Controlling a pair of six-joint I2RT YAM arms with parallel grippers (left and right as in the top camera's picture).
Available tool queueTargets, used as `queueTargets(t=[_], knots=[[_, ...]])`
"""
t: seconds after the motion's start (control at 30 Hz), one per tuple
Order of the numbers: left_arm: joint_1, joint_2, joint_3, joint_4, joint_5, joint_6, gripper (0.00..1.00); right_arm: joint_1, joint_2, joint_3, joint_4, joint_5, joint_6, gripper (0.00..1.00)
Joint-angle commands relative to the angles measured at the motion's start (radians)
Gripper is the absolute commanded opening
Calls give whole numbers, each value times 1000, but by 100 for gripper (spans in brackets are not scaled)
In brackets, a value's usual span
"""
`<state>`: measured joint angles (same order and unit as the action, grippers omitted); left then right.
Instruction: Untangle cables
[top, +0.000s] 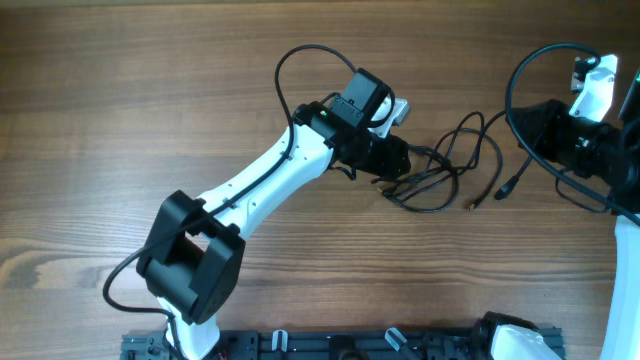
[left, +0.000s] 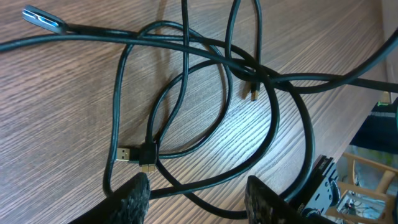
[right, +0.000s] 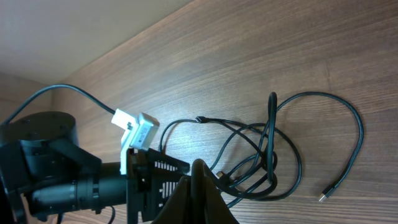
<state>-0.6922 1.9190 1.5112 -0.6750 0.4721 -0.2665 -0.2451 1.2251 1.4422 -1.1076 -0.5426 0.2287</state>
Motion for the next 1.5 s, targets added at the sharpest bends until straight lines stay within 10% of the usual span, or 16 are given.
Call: queueTargets(t=[0.0,0.3,0.5,0.93,1.03,1.47], knots=[[-25,44,-6,10,41,27,50,-1,0,20,-3,-17,-20,6],[-100,92,-6,113,77,-11,44,-1,0,20,-13,-17,-36,6],[-110,123,-6,161,24,-124,17,-1,0,20,-9,-18,-42,7],[-175,128,-6,197,-89,-161,34,-1,0,20,10,-21,-45,8],[-183,128,-6,194,-140,-162,4,-1,0,20,7,-21,-45,8],[-26,-207,-5,151,-261,-214,4,-1,27,20,-2,58,4,8]])
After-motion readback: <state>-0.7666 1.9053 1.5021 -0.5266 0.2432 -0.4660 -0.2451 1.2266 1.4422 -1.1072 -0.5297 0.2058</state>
